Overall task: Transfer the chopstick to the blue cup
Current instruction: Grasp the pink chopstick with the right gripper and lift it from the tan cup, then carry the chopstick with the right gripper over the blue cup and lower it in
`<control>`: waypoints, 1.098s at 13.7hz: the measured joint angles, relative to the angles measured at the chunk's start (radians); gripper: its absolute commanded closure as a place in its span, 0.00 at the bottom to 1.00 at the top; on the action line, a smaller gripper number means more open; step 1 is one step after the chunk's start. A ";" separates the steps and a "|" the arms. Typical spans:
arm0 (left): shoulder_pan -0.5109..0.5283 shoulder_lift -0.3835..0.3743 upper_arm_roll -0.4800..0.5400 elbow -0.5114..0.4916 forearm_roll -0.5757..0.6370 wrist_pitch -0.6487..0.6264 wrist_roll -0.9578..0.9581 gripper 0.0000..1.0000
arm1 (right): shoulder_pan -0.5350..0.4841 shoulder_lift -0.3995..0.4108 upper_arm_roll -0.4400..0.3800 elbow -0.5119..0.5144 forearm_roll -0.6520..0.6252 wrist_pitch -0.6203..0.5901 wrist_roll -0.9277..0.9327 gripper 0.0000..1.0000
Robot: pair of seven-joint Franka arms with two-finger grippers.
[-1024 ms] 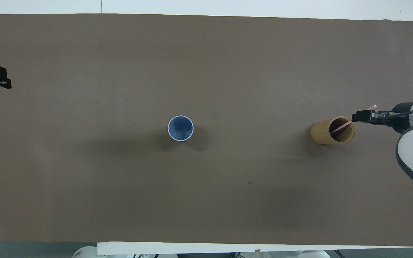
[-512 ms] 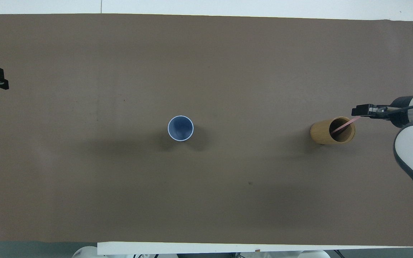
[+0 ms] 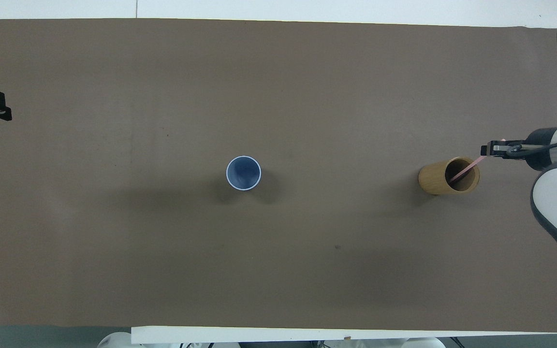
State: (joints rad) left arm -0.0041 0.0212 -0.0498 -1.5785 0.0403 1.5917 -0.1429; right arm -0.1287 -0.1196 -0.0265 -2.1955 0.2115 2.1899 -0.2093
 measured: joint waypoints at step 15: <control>-0.001 -0.015 -0.003 0.002 0.000 0.024 0.107 0.00 | 0.017 -0.054 0.266 0.567 0.011 -0.463 0.249 1.00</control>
State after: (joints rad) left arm -0.0056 0.0065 -0.0527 -1.5768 0.0402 1.6157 -0.0355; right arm -0.1121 -0.1739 0.2396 -1.6285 0.2223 1.7274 0.0401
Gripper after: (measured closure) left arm 0.000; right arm 0.899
